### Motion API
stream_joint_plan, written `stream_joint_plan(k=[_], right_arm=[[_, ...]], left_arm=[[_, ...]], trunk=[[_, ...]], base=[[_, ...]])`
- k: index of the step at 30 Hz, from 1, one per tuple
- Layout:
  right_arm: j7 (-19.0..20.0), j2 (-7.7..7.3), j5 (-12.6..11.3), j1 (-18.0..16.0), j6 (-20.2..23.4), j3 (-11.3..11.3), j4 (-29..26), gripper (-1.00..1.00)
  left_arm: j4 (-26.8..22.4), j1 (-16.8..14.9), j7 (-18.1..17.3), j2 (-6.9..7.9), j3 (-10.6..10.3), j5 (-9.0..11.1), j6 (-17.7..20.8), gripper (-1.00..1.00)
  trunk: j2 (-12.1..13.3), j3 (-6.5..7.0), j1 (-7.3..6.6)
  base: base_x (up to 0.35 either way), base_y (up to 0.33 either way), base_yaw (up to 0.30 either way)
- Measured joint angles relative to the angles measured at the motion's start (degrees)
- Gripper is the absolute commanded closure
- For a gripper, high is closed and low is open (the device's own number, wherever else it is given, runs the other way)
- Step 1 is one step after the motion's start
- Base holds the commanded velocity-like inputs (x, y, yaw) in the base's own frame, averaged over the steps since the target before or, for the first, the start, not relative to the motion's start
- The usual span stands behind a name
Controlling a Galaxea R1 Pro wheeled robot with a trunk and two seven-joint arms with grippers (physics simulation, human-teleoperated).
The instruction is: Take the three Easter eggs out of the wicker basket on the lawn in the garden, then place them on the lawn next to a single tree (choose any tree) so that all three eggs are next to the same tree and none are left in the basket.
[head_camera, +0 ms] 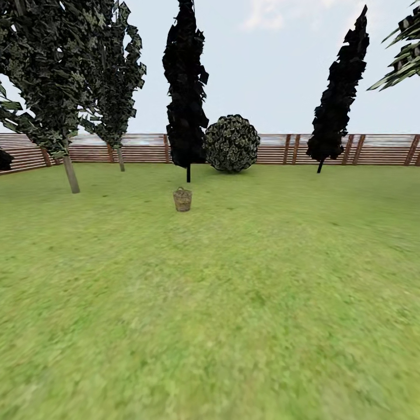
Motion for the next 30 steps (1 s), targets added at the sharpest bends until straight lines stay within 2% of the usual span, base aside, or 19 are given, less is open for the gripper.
stream_joint_plan(k=[5,30], right_arm=[[0.0,0.01,0.01,0.0,-0.01,-0.02,0.0,-1.0],[0.0,-0.02,-0.01,0.01,-0.01,0.02,-0.01,-1.0]], left_arm=[[-0.02,0.0,-0.07,0.26,0.09,-0.06,0.16,-1.0],[-2.69,-0.02,-0.08,0.13,0.13,0.2,-0.19,-1.0]], trunk=[[0.0,0.0,-0.03],[0.0,0.0,-0.04]], base=[[0.229,0.0,0.0],[0.332,0.0,0.0]])
